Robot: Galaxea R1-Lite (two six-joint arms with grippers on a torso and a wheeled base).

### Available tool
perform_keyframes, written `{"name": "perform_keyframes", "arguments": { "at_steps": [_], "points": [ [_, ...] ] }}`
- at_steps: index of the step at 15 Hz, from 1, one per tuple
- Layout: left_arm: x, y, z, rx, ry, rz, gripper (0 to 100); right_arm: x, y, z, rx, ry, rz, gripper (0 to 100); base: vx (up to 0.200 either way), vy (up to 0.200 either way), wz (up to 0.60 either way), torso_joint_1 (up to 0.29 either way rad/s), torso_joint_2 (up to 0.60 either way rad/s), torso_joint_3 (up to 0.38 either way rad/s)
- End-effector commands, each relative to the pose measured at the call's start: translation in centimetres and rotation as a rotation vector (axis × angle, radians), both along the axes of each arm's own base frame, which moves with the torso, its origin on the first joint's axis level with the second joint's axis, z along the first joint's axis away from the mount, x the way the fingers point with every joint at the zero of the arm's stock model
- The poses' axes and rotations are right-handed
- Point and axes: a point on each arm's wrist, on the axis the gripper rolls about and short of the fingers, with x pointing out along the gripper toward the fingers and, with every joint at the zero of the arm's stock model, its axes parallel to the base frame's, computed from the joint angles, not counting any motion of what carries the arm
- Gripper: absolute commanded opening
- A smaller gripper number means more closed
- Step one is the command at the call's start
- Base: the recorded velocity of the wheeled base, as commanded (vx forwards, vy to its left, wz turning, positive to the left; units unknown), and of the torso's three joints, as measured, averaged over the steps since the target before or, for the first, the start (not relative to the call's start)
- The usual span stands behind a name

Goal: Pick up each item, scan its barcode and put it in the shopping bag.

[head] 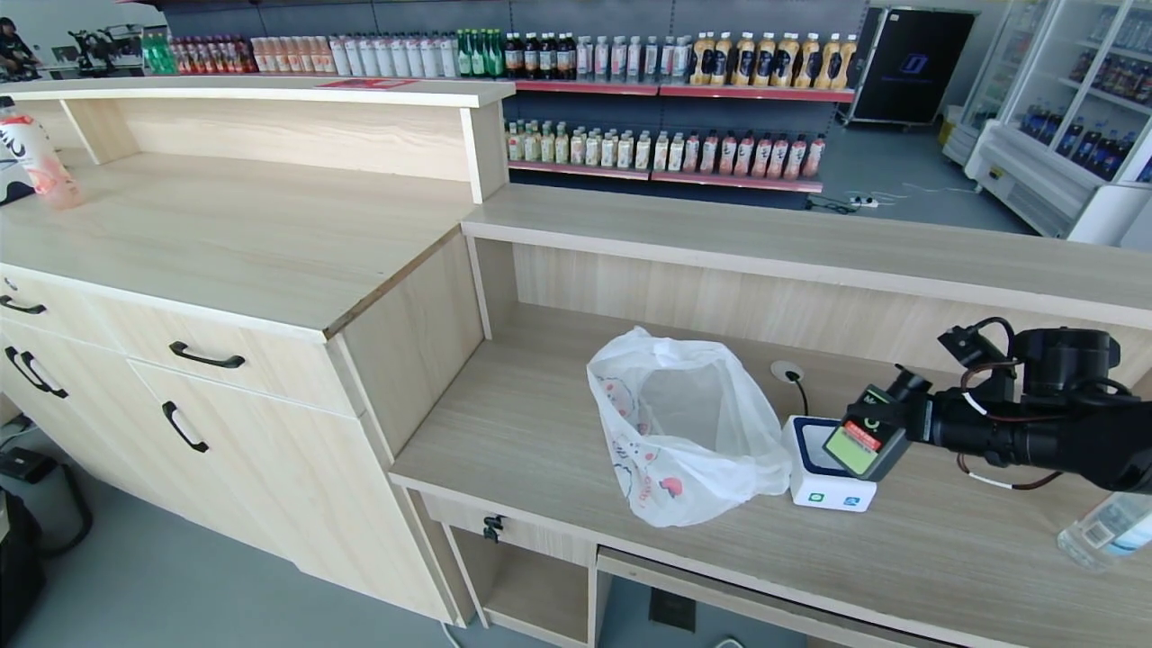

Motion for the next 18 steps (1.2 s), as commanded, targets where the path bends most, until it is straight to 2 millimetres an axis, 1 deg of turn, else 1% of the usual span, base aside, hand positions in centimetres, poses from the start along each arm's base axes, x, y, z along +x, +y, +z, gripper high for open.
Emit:
{"name": "perform_keyframes", "arguments": {
  "at_steps": [1, 7, 8, 9, 10, 11, 12, 13, 14, 15, 16, 18],
  "points": [
    [0.0, 0.0, 0.0, 0.0, 0.0, 0.001, 100, 0.1, 0.0, -0.3, 0.0, 0.006, 0.0, 0, 0.0, 0.0, 0.0, 0.0, 0.0, 0.0],
    [0.0, 0.0, 0.0, 0.0, 0.0, 0.001, 100, 0.0, 0.0, -0.1, -0.002, 0.004, 0.002, 0, 0.0, 0.0, 0.0, 0.0, 0.0, 0.0],
    [0.0, 0.0, 0.0, 0.0, 0.0, 0.001, 100, -0.3, 0.2, 0.9, -0.011, -0.025, 0.008, 0, 0.0, 0.0, 0.0, 0.0, 0.0, 0.0],
    [0.0, 0.0, 0.0, 0.0, 0.0, 0.001, 100, -0.9, 0.6, 2.7, -0.039, -0.085, 0.023, 0, 0.0, 0.0, 0.0, 0.0, 0.0, 0.0],
    [0.0, 0.0, 0.0, 0.0, 0.0, 0.001, 100, -2.0, 1.0, 4.6, -0.117, -0.165, 0.022, 0, 0.0, 0.0, 0.0, 0.0, 0.0, 0.0],
    [0.0, 0.0, 0.0, -0.002, -0.001, 0.001, 100, -3.6, 1.1, 6.3, -0.237, -0.234, -0.019, 0, 0.0, 0.0, 0.0, 0.0, 0.0, 0.0],
    [0.0, 0.0, 0.0, 0.0, 0.0, 0.001, 100, -4.5, 1.2, 7.0, -0.311, -0.261, -0.053, 0, 0.0, 0.0, 0.0, 0.0, 0.0, 0.0],
    [0.0, 0.0, 0.0, -0.002, -0.001, 0.001, 100, -6.0, 1.9, 7.8, -0.477, -0.296, -0.148, 0, 0.0, 0.0, 0.0, 0.0, 0.0, 0.0],
    [0.0, 0.0, 0.0, 0.0, 0.0, 0.001, 100, -6.5, 2.6, 8.4, -0.568, -0.318, -0.259, 0, 0.0, 0.0, 0.0, 0.0, 0.0, 0.0],
    [0.0, 0.0, 0.0, 0.0, 0.0, 0.001, 100, -6.7, 3.7, 8.9, -0.619, -0.352, -0.356, 0, 0.0, 0.0, 0.0, 0.0, 0.0, 0.0],
    [0.0, 0.0, 0.0, 0.0, 0.0, 0.001, 100, -6.9, 4.6, 9.1, -0.644, -0.376, -0.416, 0, 0.0, 0.0, 0.0, 0.0, 0.0, 0.0],
    [0.0, 0.0, 0.0, 0.0, 0.0, 0.001, 100, -7.2, 6.1, 9.5, -0.65, -0.417, -0.439, 0, 0.0, 0.0, 0.0, 0.0, 0.0, 0.0]
  ]
}}
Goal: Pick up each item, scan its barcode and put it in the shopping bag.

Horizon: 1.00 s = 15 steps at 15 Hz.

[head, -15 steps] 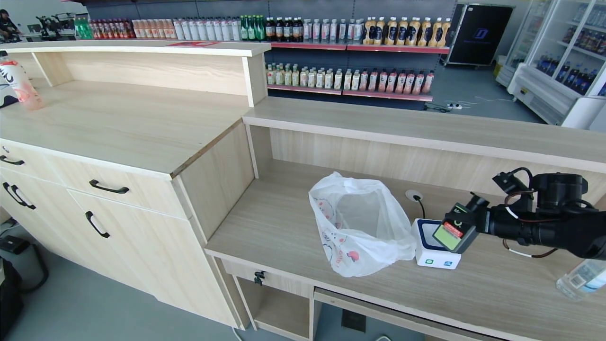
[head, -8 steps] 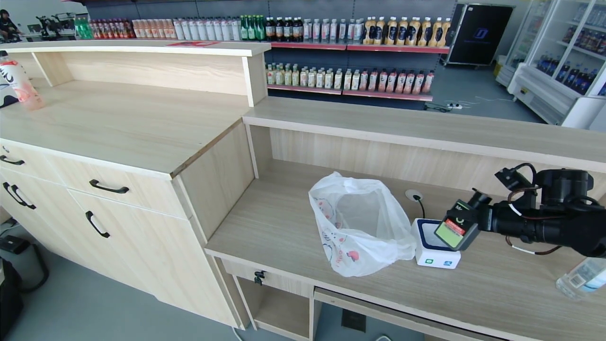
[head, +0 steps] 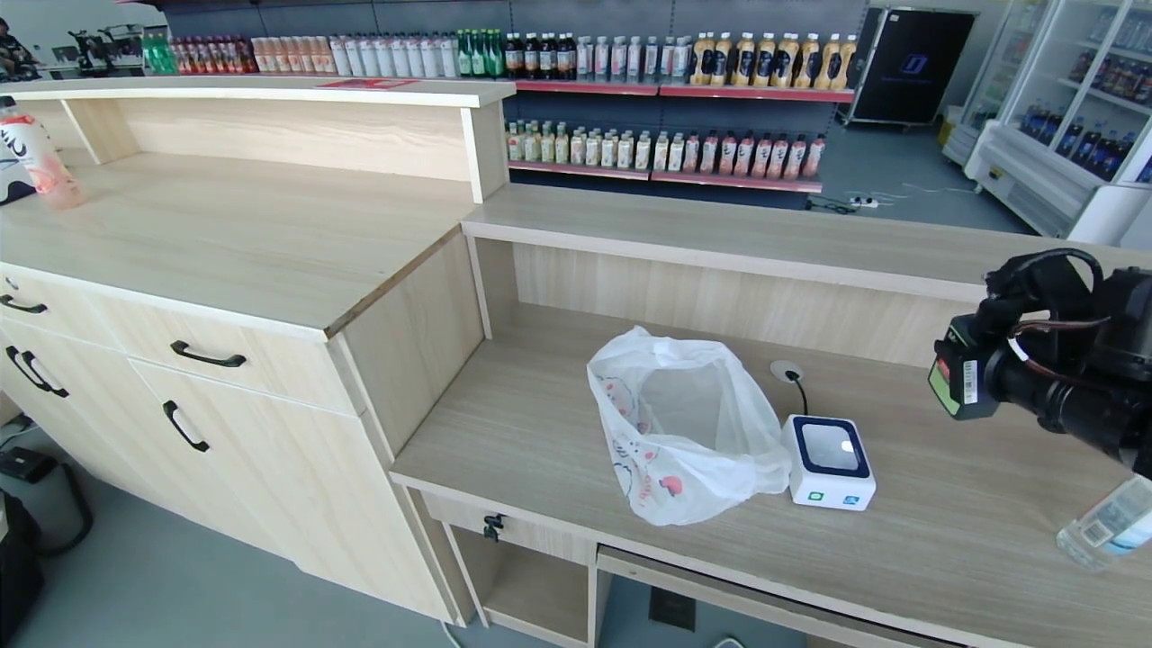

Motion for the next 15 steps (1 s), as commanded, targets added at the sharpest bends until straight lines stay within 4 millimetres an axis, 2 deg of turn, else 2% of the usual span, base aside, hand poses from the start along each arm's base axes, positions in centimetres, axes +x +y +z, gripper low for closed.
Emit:
{"name": "perform_keyframes", "arguments": {
  "at_steps": [1, 2, 5, 8, 11, 12, 15],
  "points": [
    [0.0, 0.0, 0.0, 0.0, 0.0, 0.001, 100, -1.2, 1.4, 0.9, -0.006, -0.041, 0.037, 0, 0.0, 0.0, 0.0, 0.0, 0.0, 0.0],
    [0.0, 0.0, 0.0, 0.0, 0.0, 0.001, 100, -1.3, 1.8, 0.9, 0.005, -0.044, 0.052, 0, 0.0, 0.0, 0.0, 0.0, 0.0, 0.0],
    [0.0, 0.0, 0.0, -0.001, 0.0, 0.001, 100, -1.2, 3.1, 1.0, 0.016, -0.053, 0.098, 0, 0.0, 0.0, 0.6, -0.001, 0.0, 0.006],
    [0.0, 0.0, 0.0, 0.0, 0.0, 0.001, 100, -0.1, 3.8, 0.7, 0.074, -0.076, 0.122, 0, 0.0, 0.0, 0.6, 0.01, 0.0, 0.002],
    [0.0, 0.0, 0.0, -0.001, 0.0, 0.001, 100, 2.3, 3.8, -1.9, 0.092, -0.011, 0.127, 0, 0.0, 0.0, 0.0, 0.0, 0.0, 0.0],
    [0.0, 0.0, 0.0, 0.0, 0.0, 0.001, 100, 3.2, 3.5, -3.5, 0.1, 0.029, 0.11, 0, 0.0, 0.0, 0.0, 0.0, 0.0, 0.0],
    [0.0, 0.0, 0.0, 0.0, 0.0, 0.001, 100, 4.5, 2.5, -6.7, 0.1, 0.119, 0.073, 0, 0.0, 0.0, 0.0, 0.0, 0.0, 0.0]
  ]
}}
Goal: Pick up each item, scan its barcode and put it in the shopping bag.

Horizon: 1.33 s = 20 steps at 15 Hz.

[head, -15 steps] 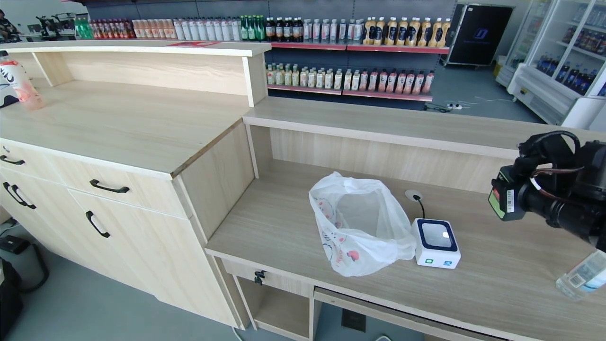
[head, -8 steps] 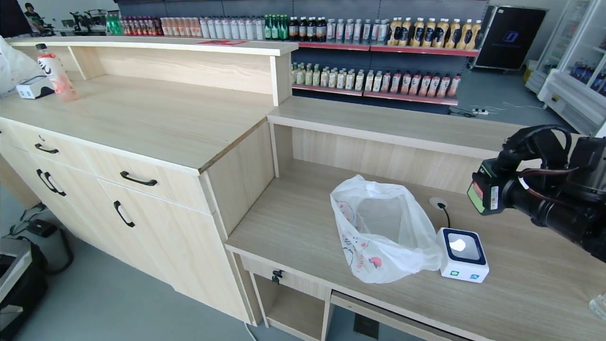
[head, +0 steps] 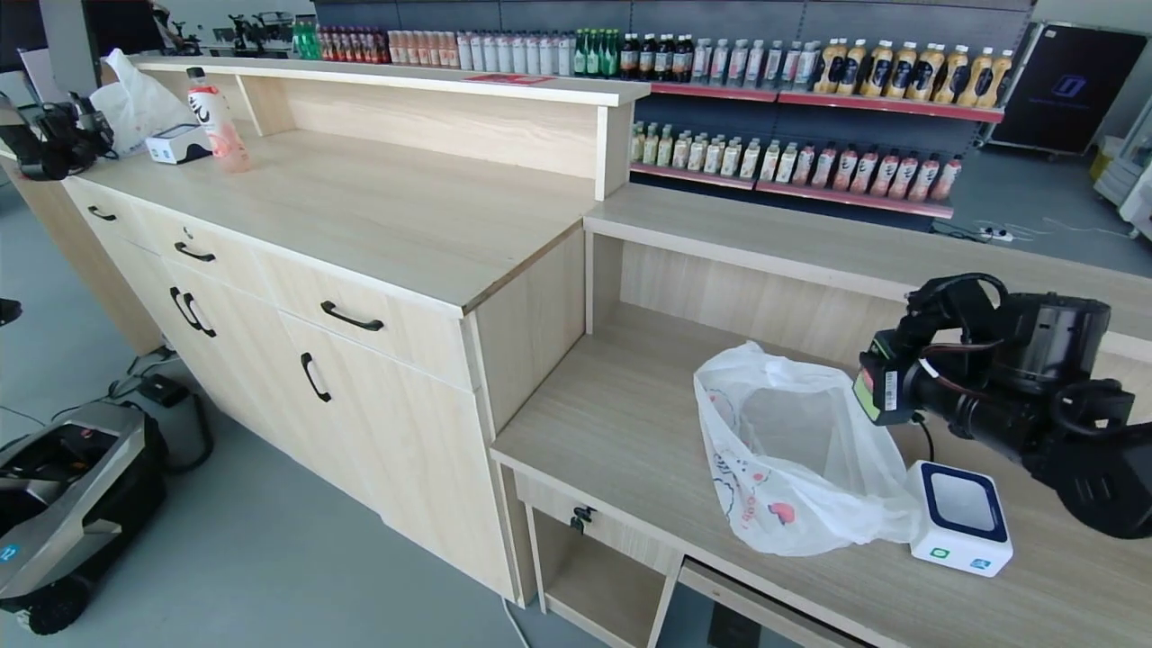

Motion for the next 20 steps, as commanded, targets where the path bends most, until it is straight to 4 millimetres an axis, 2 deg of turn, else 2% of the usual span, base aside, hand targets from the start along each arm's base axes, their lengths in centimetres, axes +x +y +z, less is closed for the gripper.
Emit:
{"name": "perform_keyframes", "arguments": {
  "at_steps": [1, 3, 5, 8, 15, 20],
  "points": [
    [0.0, 0.0, 0.0, -0.002, -0.001, 0.001, 100, 1.4, -0.8, -3.9, -0.005, 0.12, -0.029, 0, 0.0, 0.0, 0.0, 0.0, 0.0, 0.0],
    [0.0, 0.0, 0.0, 0.0, 0.0, 0.001, 100, 1.9, -0.9, -5.4, 0.005, 0.15, -0.015, 0, 0.0, 0.0, 0.0, 0.0, 0.0, 0.0],
    [0.0, 0.0, 0.0, 0.0, 0.0, 0.001, 100, 3.0, -1.1, -6.9, 0.039, 0.131, 0.075, 0, 0.0, 0.0, 0.0, 0.0, 0.0, 0.0],
    [0.0, 0.0, 0.0, 0.0, 0.0, 0.001, 100, 3.4, -0.7, -7.5, 0.066, 0.126, 0.185, 0, 0.0, 0.0, 0.0, 0.0, 0.0, 0.0],
    [0.0, 0.0, 0.0, 0.0, 0.0, 0.001, 100, 4.2, 0.1, -10.3, 0.071, 0.135, 0.317, 0, 0.0, 0.0, 0.0, 0.0, 0.0, 0.0],
    [0.0, 0.0, 0.0, 0.0, 0.0, 0.001, 100, 4.4, 0.7, -11.2, 0.065, 0.133, 0.385, 0, 0.0, 0.0, 0.0, 0.0, 0.0, 0.0]
  ]
}}
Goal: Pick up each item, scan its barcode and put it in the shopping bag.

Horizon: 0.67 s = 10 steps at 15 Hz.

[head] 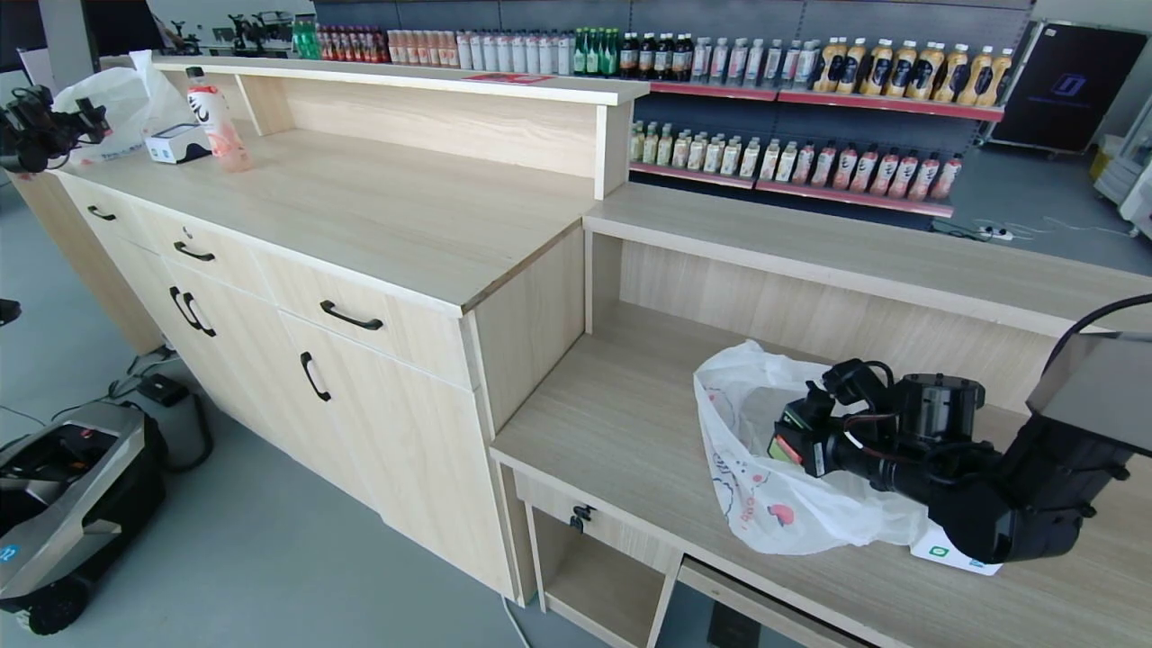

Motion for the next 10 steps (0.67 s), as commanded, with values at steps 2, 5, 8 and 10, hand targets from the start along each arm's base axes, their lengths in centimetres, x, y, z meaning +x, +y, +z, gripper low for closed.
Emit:
{"name": "perform_keyframes", "arguments": {
  "at_steps": [2, 5, 8, 10],
  "points": [
    [0.0, 0.0, 0.0, 0.0, 0.0, 0.001, 100, 0.0, 0.4, -1.2, -0.008, 0.031, 0.014, 0, 0.0, 0.0, 0.0, 0.0, 0.0, 0.0],
    [0.0, 0.0, 0.0, 0.0, 0.0, 0.001, 100, 0.0, 0.6, -1.4, -0.008, 0.036, 0.02, 0, 0.0, 0.0, 0.0, 0.0, 0.0, 0.0],
    [0.0, 0.0, 0.0, 0.0, 0.0, 0.001, 100, 0.2, 0.7, -1.9, -0.01, 0.043, 0.023, 0, 0.0, 0.0, 0.0, 0.0, 0.0, 0.0],
    [0.0, 0.0, 0.0, 0.0, 0.0, 0.001, 100, 0.2, 0.7, -2.1, -0.012, 0.045, 0.024, 0, 0.0, 0.0, 0.0, 0.0, 0.0, 0.0]
  ]
}}
